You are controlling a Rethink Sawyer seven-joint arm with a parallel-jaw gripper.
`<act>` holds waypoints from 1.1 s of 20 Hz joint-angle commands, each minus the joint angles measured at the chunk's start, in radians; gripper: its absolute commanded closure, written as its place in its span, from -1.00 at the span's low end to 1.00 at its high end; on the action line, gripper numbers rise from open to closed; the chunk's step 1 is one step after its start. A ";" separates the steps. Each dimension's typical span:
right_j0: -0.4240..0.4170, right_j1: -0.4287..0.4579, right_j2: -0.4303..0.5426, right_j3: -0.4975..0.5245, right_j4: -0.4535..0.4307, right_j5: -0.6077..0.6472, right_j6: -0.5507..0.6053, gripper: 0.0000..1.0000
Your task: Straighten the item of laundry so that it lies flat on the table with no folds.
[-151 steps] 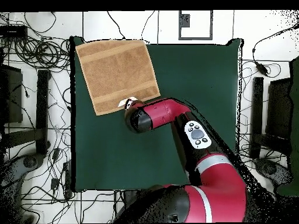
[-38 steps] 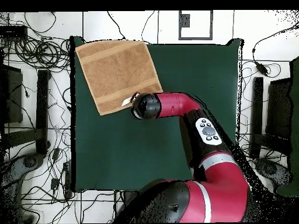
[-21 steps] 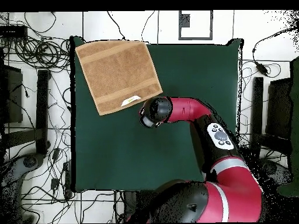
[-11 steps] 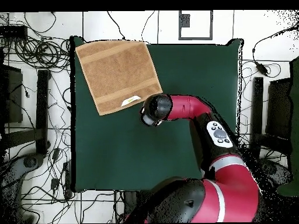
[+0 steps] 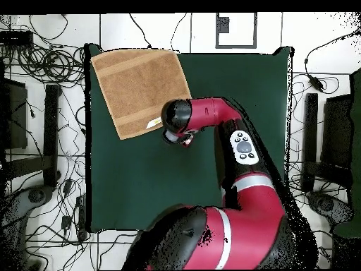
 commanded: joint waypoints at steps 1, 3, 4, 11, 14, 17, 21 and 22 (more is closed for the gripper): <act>-0.004 0.441 -0.012 -0.214 -0.291 -0.574 -0.101 -1.00; -0.025 0.458 0.011 -0.224 -0.304 -0.602 -0.147 -1.00; -0.033 0.465 0.019 -0.230 -0.313 -0.618 -0.166 -1.00; -0.068 0.487 0.062 -0.248 -0.345 -0.647 -0.309 -1.00; -0.075 0.489 0.062 -0.240 -0.365 -0.727 -0.325 -1.00; -0.094 0.489 0.074 -0.225 -0.365 -0.775 -0.378 -1.00; -0.151 0.493 0.134 -0.210 -0.319 -0.676 -0.556 -1.00; -0.166 0.494 0.150 -0.205 -0.314 -0.656 -0.606 -1.00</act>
